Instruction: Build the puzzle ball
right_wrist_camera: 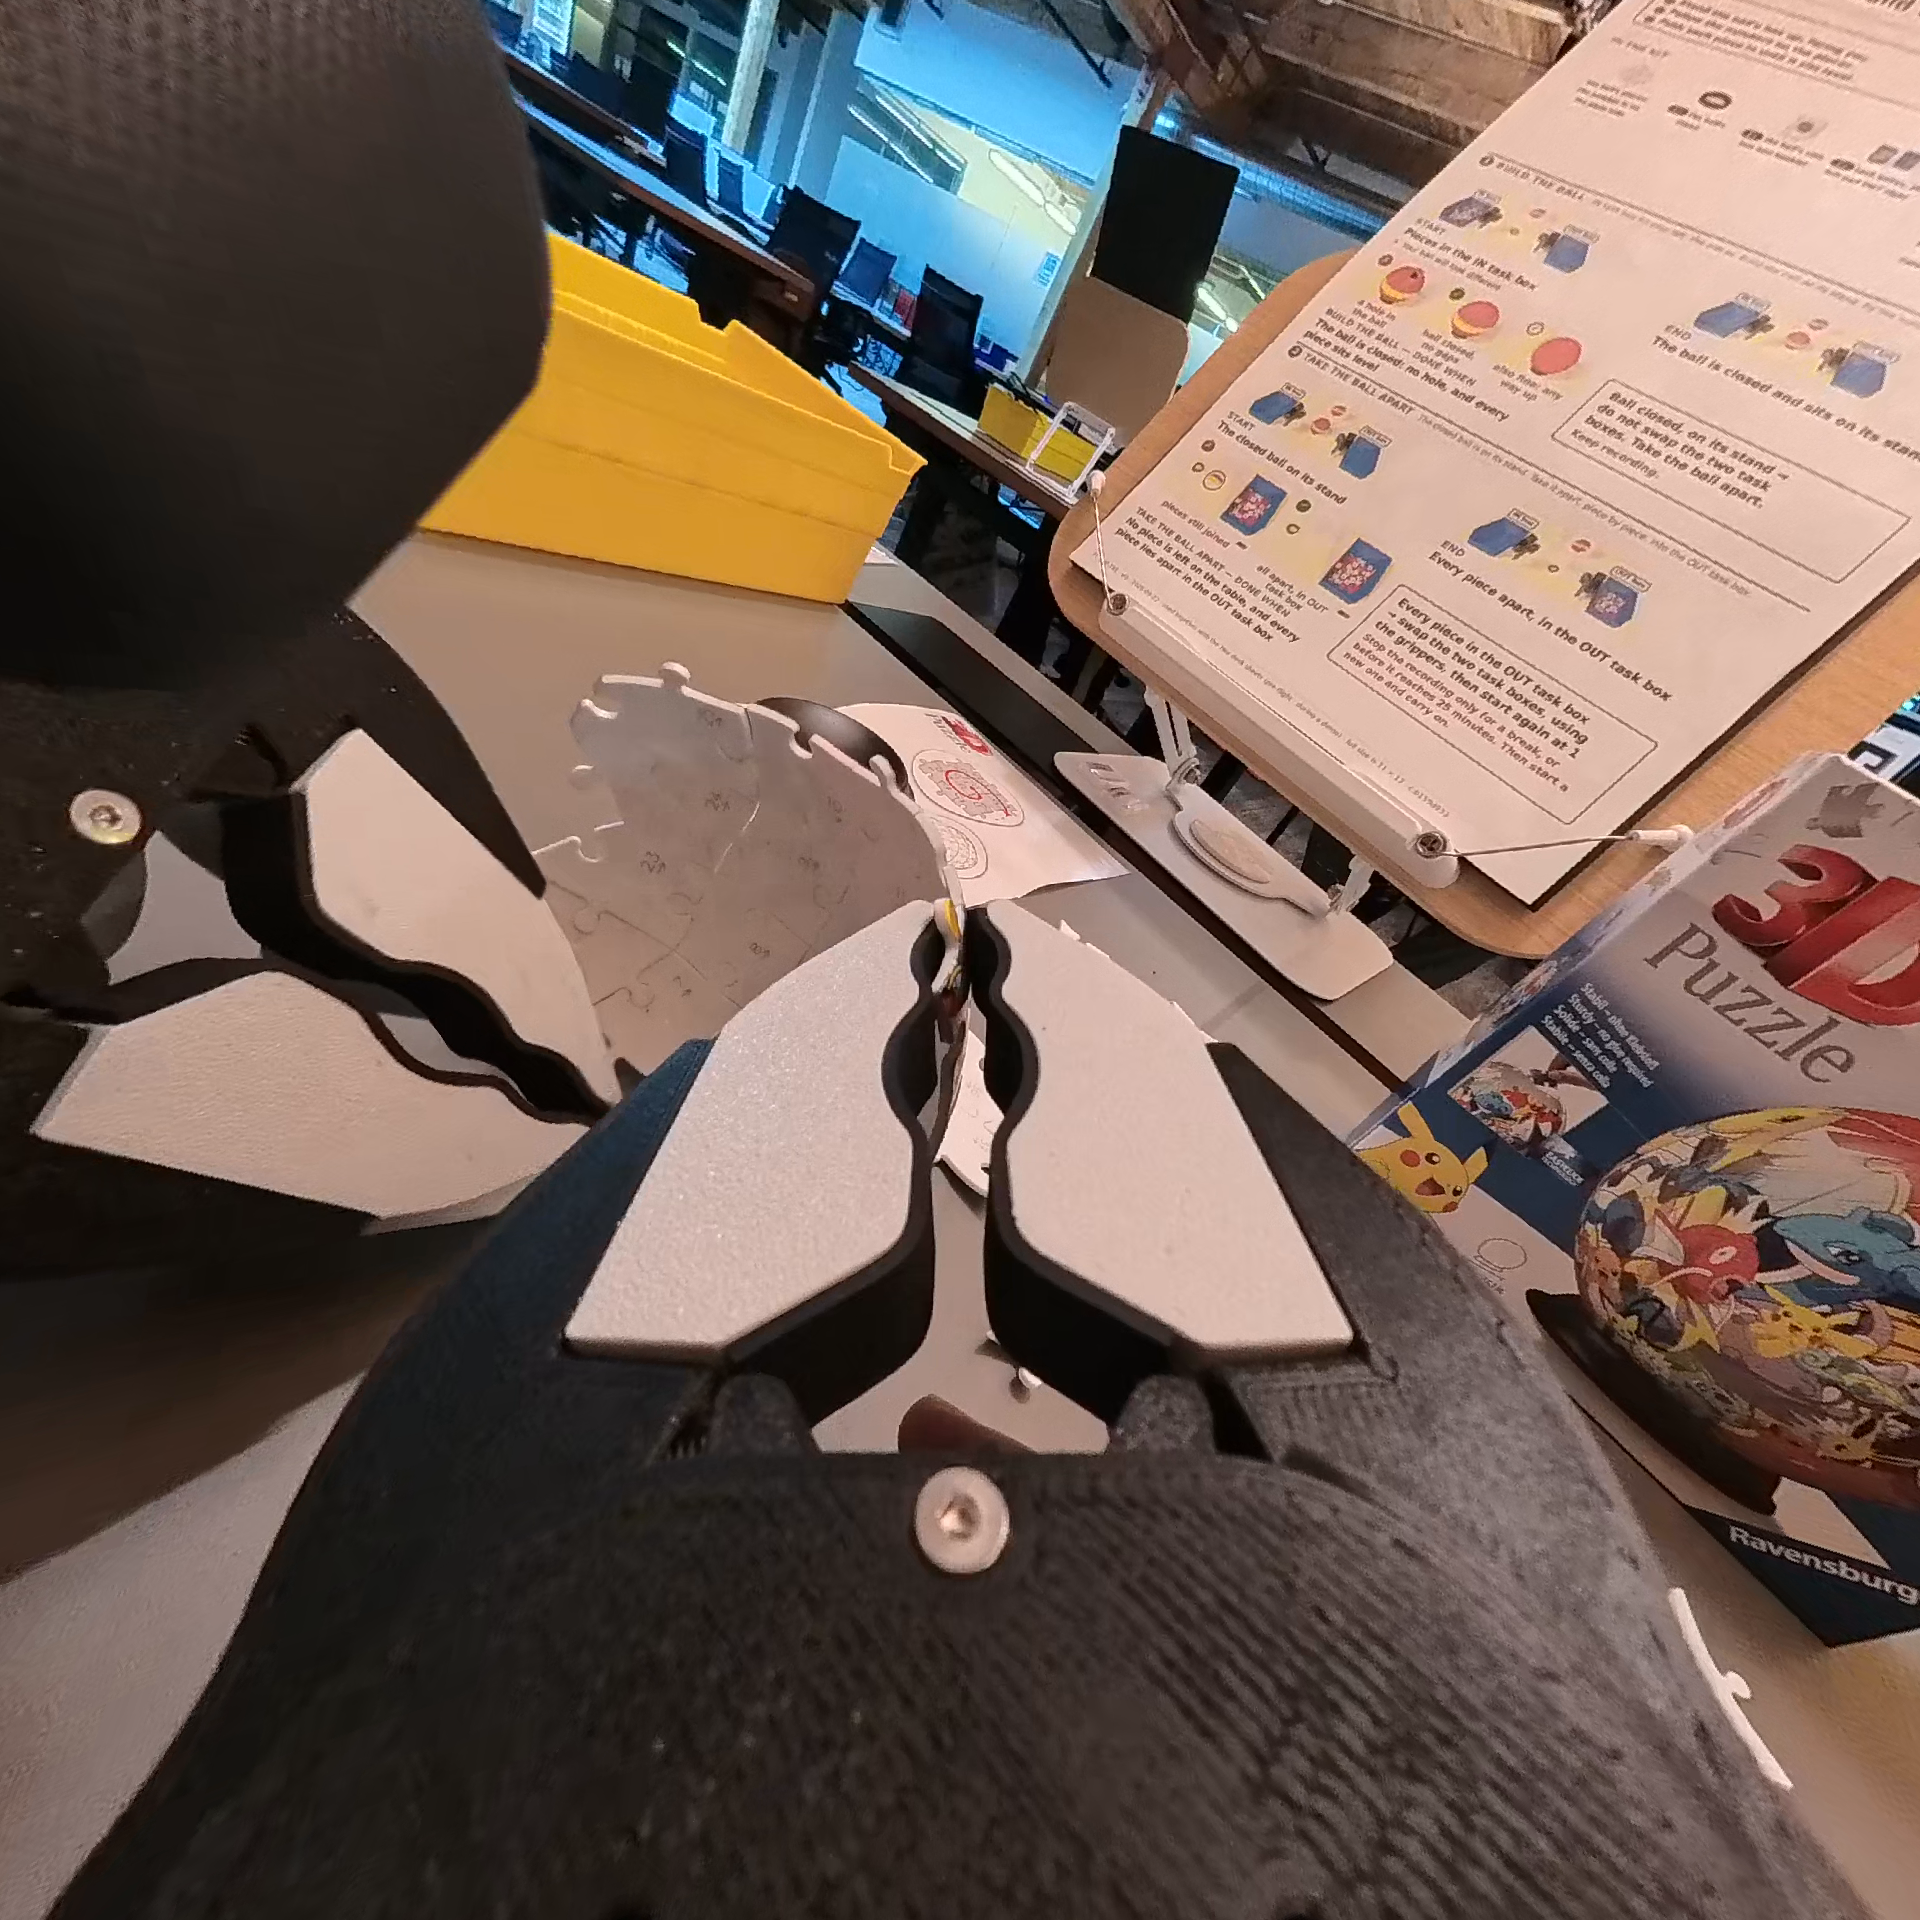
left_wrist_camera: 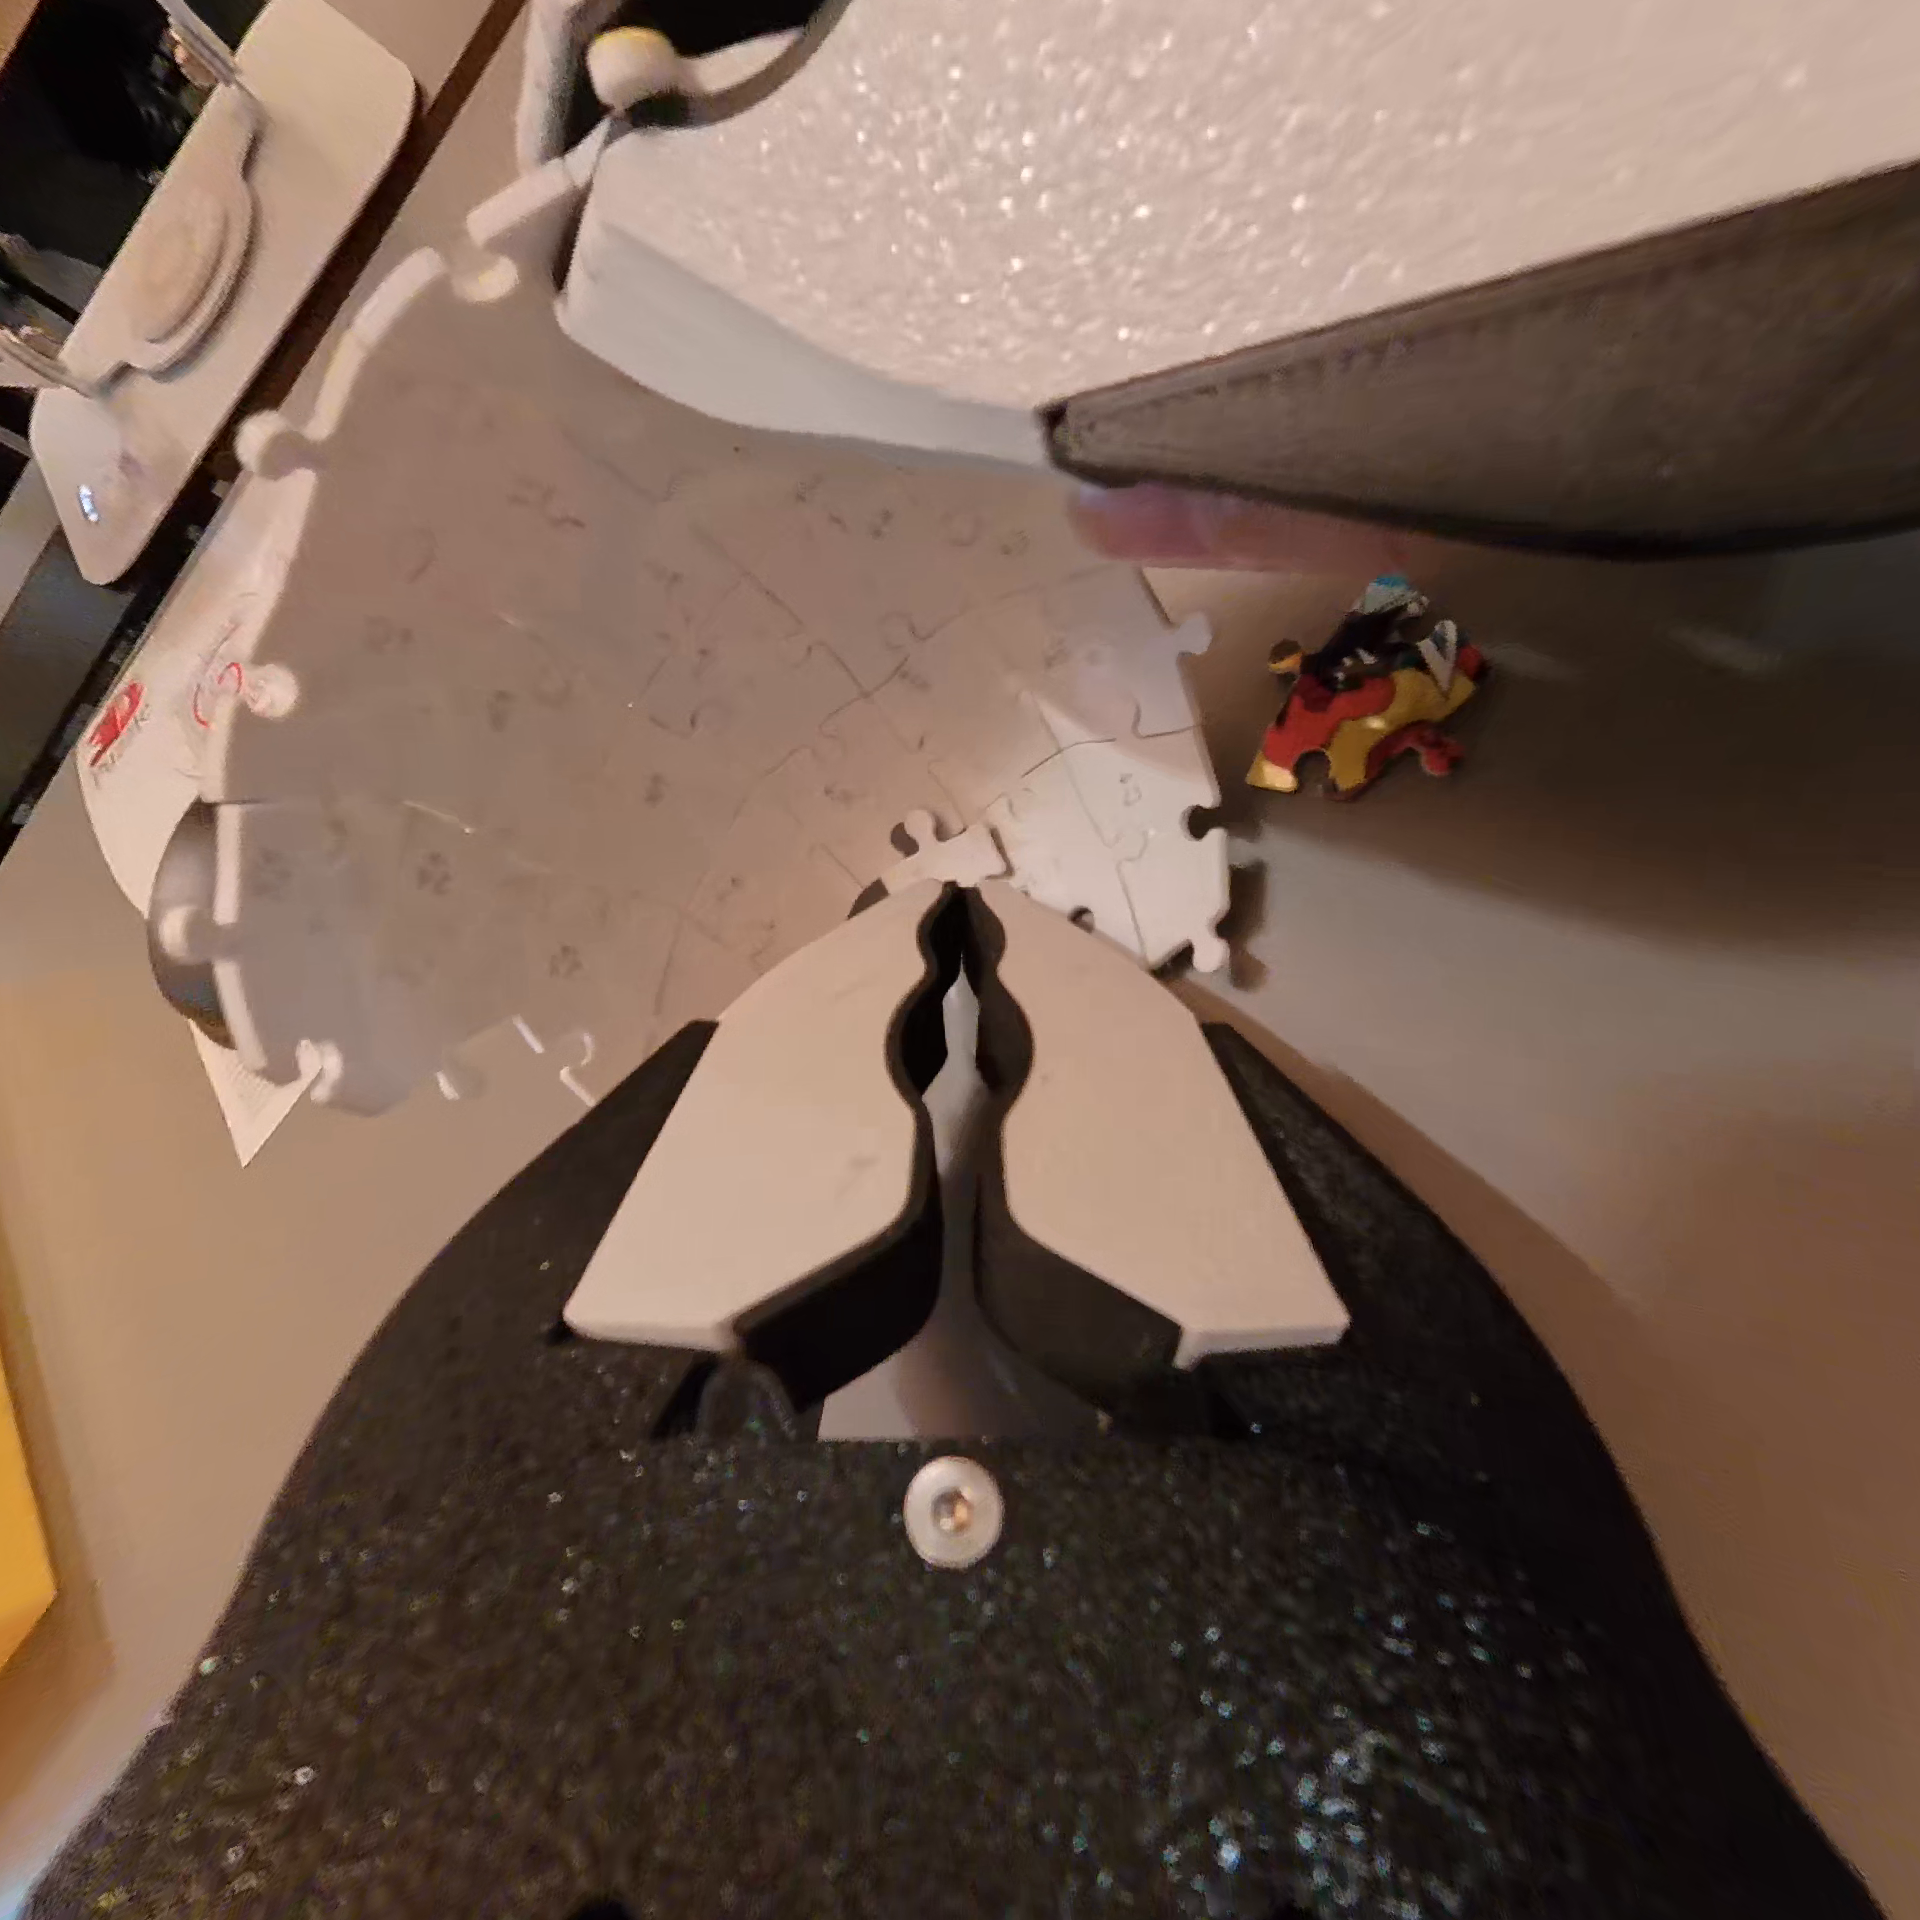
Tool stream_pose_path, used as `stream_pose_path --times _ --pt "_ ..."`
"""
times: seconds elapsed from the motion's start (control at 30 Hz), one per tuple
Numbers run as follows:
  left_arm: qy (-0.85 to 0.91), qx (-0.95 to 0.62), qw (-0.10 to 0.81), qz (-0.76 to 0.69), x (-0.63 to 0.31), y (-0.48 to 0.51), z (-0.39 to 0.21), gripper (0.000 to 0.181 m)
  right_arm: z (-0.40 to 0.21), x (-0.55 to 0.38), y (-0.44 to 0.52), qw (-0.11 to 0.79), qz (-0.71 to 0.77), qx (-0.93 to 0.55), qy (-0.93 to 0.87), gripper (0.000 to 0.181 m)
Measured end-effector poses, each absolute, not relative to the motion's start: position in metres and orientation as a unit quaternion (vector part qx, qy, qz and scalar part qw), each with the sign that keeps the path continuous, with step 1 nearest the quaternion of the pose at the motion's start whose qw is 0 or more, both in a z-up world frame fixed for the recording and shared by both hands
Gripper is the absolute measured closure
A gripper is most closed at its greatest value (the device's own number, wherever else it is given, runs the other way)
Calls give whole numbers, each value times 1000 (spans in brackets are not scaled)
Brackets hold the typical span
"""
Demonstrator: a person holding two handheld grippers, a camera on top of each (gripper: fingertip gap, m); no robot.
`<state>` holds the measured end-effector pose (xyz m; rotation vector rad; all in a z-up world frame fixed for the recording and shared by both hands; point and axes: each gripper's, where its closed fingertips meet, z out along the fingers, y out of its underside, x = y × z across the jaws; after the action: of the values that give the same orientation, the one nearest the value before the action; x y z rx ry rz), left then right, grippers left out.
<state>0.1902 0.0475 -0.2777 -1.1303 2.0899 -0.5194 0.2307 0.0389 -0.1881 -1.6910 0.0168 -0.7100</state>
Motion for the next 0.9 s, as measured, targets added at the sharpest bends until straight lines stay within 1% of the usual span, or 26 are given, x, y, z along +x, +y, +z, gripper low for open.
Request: stream_pose_path --times 0.5,0.67,0.9 --pt "774 -512 313 -201 191 52 -281 181 -188 230 39 607 -308 -733 7 177" --pt "770 -516 316 -204 191 50 -281 181 -188 230 40 608 -308 -731 6 178" --pt "778 -516 292 -209 188 43 -282 181 -187 230 40 608 -310 -731 5 178"
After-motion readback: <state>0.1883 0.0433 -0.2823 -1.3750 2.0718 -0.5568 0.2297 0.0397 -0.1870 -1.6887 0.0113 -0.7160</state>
